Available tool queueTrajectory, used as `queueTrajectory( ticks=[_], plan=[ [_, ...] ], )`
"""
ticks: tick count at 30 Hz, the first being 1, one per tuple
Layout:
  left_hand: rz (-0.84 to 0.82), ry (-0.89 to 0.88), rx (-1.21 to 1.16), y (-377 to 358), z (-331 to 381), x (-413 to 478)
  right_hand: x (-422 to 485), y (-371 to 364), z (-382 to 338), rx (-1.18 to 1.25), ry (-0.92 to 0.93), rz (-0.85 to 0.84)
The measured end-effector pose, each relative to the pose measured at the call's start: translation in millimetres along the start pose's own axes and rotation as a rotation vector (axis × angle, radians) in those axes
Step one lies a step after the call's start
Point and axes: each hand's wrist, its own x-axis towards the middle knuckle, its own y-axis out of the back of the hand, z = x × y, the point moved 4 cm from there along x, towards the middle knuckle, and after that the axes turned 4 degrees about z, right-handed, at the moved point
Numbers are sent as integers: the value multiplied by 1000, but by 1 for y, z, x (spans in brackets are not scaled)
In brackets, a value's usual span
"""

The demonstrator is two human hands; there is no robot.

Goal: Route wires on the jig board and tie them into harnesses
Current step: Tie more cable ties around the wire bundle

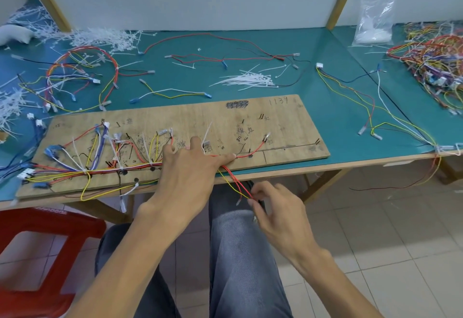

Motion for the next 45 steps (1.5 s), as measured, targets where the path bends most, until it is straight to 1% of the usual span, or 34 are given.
queueTrajectory(
  ticks=[2,4,6,8,12,15,19,23,27,34,39,45],
  plan=[
    [4,10,-1,-1,-1,0,0,4,6,81,-17,43],
    [3,13,-10,-2,-2,-1,2,11,16,213,-105,81],
    [10,12,-5,-2,-2,-1,5,17,24,279,-171,77],
    [13,3,2,-2,-1,0,9,24,26,253,-150,72],
    [18,-1,12,-5,-1,-2,33,56,29,149,-88,140],
    [23,-12,29,-6,0,-2,64,75,38,71,-129,108],
    [47,-33,85,-7,4,-4,108,88,36,83,-167,102],
    [48,-55,88,-9,10,-5,131,88,35,137,-215,58],
    [38,-54,78,-12,13,-5,143,81,36,197,-235,106],
    [50,-78,96,-17,15,-8,186,58,36,411,-321,71],
    [64,-79,75,-21,14,-8,197,37,37,392,-298,88],
    [71,-91,56,-24,15,-9,202,31,38,361,-298,120]
  ],
)
